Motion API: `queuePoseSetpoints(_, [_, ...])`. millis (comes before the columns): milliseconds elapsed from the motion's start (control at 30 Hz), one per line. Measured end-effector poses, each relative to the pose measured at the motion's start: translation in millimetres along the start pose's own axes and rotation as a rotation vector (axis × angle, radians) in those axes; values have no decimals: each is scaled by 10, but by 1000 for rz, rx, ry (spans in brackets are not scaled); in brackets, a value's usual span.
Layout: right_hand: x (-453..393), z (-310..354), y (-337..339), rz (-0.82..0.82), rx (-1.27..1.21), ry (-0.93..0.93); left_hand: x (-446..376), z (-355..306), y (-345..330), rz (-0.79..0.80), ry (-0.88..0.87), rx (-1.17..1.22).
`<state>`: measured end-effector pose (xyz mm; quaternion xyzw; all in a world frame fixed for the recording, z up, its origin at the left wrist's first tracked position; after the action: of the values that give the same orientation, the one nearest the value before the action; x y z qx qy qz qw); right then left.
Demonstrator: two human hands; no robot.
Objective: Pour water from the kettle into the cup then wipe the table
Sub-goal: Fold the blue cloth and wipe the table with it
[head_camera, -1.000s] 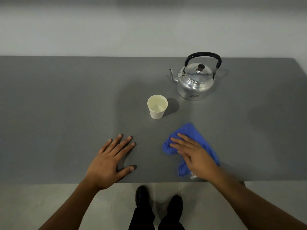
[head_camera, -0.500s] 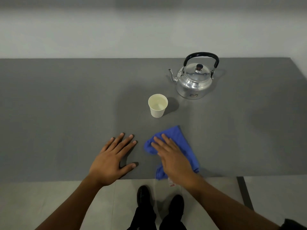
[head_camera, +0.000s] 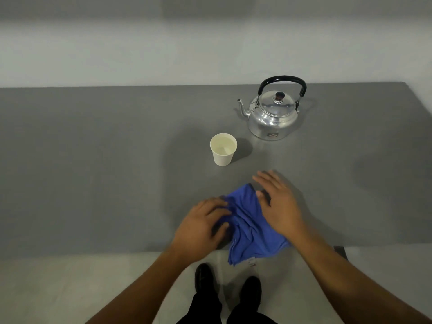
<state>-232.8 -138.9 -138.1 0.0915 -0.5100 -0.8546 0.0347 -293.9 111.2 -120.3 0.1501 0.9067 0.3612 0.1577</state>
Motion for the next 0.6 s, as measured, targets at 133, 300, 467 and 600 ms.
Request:
queuePoseSetpoints(133, [-152, -221, 60, 123, 207, 80, -283, -433, -475, 83, -63, 46])
queuePoseSetpoints(300, [-130, -363, 40, 191, 217, 254, -316, -507, -776, 221, 90, -187])
queuePoseSetpoints(467, [-200, -357, -27, 148, 276, 235, -44, -240, -581, 271, 24, -290])
queuePoseSetpoints(600, [-149, -354, -48, 112, 306, 234, 316, 68, -161, 222, 6, -285])
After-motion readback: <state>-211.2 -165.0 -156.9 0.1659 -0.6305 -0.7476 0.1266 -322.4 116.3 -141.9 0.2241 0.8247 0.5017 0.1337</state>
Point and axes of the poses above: each hand's wrist, its own x-axis away from the middle knuckle, its own y-axis out of the back of the hand, z = x × y, the point moved 1 cm from there along -x, towards the middle knuckle, and after that the axes turned 9 degrees about x, right-handed, at the moved point
